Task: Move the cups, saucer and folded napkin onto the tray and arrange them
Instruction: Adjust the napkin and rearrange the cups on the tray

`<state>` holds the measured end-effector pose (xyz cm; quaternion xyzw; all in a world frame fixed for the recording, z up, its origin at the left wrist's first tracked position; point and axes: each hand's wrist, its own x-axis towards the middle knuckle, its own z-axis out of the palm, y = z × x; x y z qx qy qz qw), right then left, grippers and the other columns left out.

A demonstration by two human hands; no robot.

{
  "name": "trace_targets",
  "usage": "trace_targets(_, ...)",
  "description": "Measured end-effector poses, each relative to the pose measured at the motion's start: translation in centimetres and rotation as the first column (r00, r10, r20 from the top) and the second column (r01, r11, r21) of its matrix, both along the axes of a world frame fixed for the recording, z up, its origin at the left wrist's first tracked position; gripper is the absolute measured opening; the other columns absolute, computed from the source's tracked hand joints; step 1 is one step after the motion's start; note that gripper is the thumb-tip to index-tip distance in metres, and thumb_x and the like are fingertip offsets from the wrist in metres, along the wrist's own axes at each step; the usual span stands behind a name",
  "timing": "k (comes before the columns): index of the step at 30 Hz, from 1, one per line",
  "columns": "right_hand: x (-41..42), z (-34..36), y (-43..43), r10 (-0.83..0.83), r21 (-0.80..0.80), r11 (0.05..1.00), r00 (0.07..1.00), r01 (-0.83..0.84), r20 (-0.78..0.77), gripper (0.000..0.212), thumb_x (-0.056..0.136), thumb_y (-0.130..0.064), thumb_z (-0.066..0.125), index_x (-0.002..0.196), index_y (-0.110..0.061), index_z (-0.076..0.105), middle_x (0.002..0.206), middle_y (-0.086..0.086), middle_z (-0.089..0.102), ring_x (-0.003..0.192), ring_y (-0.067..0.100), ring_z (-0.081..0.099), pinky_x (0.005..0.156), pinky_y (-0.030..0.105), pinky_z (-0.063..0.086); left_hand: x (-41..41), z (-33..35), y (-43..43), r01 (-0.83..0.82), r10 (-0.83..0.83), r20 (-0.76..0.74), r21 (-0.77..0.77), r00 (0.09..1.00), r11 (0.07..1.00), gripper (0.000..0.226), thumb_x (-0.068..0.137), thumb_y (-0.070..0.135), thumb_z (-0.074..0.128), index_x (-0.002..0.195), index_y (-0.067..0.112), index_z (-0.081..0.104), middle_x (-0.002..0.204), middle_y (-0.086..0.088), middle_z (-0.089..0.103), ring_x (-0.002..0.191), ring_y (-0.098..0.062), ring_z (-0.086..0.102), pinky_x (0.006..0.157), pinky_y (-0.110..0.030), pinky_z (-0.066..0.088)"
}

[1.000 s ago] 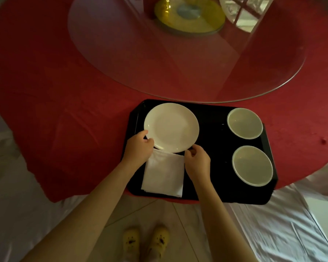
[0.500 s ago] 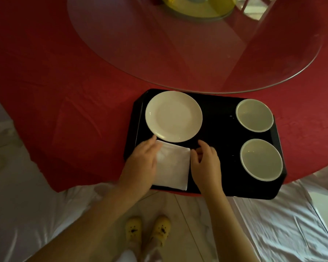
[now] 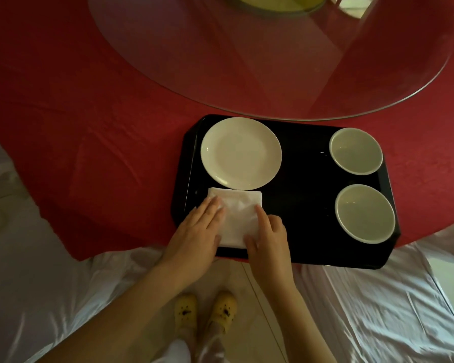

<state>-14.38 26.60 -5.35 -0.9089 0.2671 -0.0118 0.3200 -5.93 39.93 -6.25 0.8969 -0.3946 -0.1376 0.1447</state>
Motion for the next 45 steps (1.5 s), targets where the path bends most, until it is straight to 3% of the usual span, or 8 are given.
trace_targets(8,-0.2,0.7,0.3,-0.011,-0.073,0.997,1.000,0.010,-0.012,0.054,0.087,-0.019,0.056,0.137,-0.014,0.037,0.124,0.007,0.043,0.112,0.021,0.039,0.097,0.030,0.039,-0.1,1.8,-0.5,-0.055,0.055,0.050,-0.009,0.997,0.998,0.053,0.091,0.021,0.045,0.140,0.008,0.029,0.154,-0.011,0.021,0.143,-0.023,0.013,0.117,-0.034,0.007)
trace_targets(13,1.2,0.9,0.1,0.079,-0.087,0.993,0.995,-0.084,-0.060,0.062,0.089,-0.023,0.052,0.144,-0.016,0.024,0.149,0.010,0.026,0.129,0.027,0.026,0.108,0.035,0.029,0.4,1.1,-1.1,-0.066,0.066,-0.005,0.098,0.998,0.993,0.060,0.098,0.026,0.026,0.143,0.013,-0.010,0.155,-0.008,-0.018,0.142,-0.023,-0.017,0.116,-0.033,-0.009)
trace_targets(22,0.7,0.7,1.4,0.035,-0.030,0.999,0.994,-0.038,-0.106,0.061,0.092,-0.016,0.047,0.145,-0.009,0.017,0.150,0.013,0.022,0.129,0.028,0.024,0.110,0.034,0.028,1.5,-0.3,-1.0,-0.015,0.022,-0.143,0.055,0.989,0.998,0.067,0.096,0.027,0.036,0.144,0.013,-0.007,0.142,0.005,-0.032,0.135,-0.012,-0.024,0.116,-0.030,0.007)
trace_targets(34,0.2,1.3,1.2,-0.041,0.021,0.999,0.997,0.042,-0.066,0.058,0.090,-0.018,0.051,0.142,-0.015,0.024,0.149,0.011,0.024,0.131,0.026,0.022,0.107,0.033,0.028,0.7,0.9,-1.9,-0.047,0.054,-0.158,0.048,0.986,0.998,0.066,0.095,0.024,0.039,0.145,0.012,-0.001,0.156,-0.003,-0.016,0.144,-0.020,-0.011,0.117,-0.034,0.008)
trace_targets(39,-2.4,4.3,-2.1,-0.199,0.071,0.979,0.971,0.191,0.129,0.049,0.090,-0.018,0.055,0.136,-0.009,0.041,0.140,0.015,0.041,0.128,0.030,0.036,0.109,0.045,0.034,0.1,4.3,-1.7,-0.133,0.121,-0.068,-0.215,0.990,0.967,0.059,0.093,0.015,0.044,0.145,0.014,0.015,0.157,-0.004,0.004,0.144,-0.018,0.003,0.115,-0.030,0.012)
trace_targets(42,-4.9,6.3,-7.8,-0.407,0.016,0.908,0.874,0.418,0.267,0.036,0.087,-0.001,0.052,0.123,0.002,0.053,0.118,0.028,0.057,0.107,0.044,0.053,0.092,0.058,0.043,-1.7,6.6,-3.5,-0.242,0.152,-0.237,-0.421,0.960,0.874,0.056,0.092,0.006,0.042,0.143,0.018,0.024,0.154,0.001,0.022,0.140,-0.008,0.017,0.108,-0.008,0.014)
trace_targets(44,-6.0,7.0,-11.8,-0.474,-0.041,0.867,0.848,0.496,0.238,0.031,0.087,0.003,0.049,0.117,0.007,0.055,0.116,0.031,0.059,0.107,0.045,0.054,0.094,0.056,0.040,-3.4,7.1,-6.0,-0.312,0.087,-0.470,-0.425,0.878,0.850,0.055,0.091,0.004,0.042,0.141,0.021,0.028,0.150,0.002,0.030,0.136,-0.005,0.024,0.100,0.005,0.015)
trace_targets(45,-6.2,7.0,-13.4,-0.475,-0.063,0.867,0.858,0.495,0.195,0.029,0.088,0.002,0.047,0.115,0.008,0.057,0.116,0.030,0.059,0.108,0.043,0.053,0.095,0.052,0.038,-4.1,6.9,-7.5,-0.334,0.056,-0.570,-0.397,0.820,0.855,0.055,0.092,0.004,0.041,0.142,0.022,0.027,0.151,0.002,0.029,0.137,-0.009,0.026,0.102,0.001,0.019)
